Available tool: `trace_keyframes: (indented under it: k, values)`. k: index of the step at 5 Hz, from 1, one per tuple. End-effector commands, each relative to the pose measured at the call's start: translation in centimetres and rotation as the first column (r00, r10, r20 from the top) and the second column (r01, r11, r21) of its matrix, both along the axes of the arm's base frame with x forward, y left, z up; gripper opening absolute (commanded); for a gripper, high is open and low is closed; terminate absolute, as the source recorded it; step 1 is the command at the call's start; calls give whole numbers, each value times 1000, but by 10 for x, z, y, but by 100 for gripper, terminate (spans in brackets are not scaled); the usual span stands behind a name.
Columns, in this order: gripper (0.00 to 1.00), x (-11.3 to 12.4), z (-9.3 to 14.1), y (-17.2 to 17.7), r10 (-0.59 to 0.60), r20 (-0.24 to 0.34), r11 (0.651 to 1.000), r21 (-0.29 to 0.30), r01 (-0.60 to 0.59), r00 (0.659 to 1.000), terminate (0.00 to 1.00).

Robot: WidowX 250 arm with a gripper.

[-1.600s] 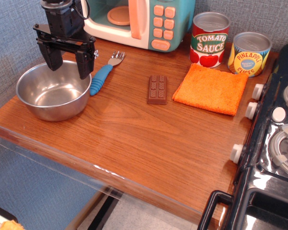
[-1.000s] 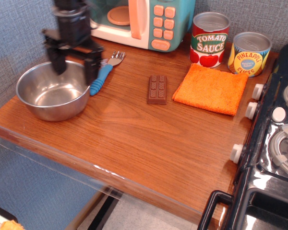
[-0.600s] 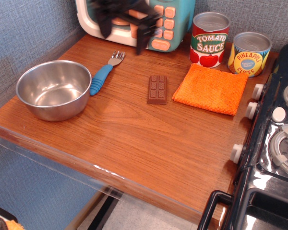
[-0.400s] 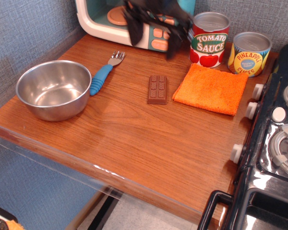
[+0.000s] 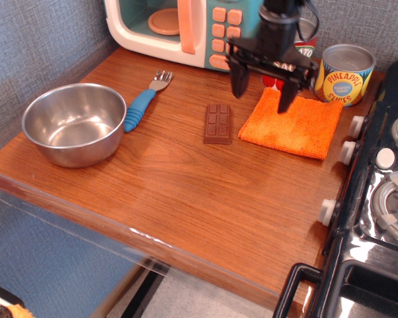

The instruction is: Move the towel to the bottom right corner of the table.

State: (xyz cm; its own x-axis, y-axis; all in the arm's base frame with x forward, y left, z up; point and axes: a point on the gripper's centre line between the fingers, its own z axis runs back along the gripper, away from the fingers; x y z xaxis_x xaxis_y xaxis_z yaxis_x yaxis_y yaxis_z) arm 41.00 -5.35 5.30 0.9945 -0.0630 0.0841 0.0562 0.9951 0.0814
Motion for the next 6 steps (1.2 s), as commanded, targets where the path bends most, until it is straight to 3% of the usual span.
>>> trace_keyframes:
  k: [1,4,5,6]
  values:
    - [100,14,6,-12,-10,93,1000,-5,10,996,0]
    - [100,23,-10,-20,5,113,996,-86,4,994,0]
    - [100,24,-21,-23,9,78,993,-116,0,997,0]
    - [100,20,-35,-23,-1,31,995,-102,5,1000,0]
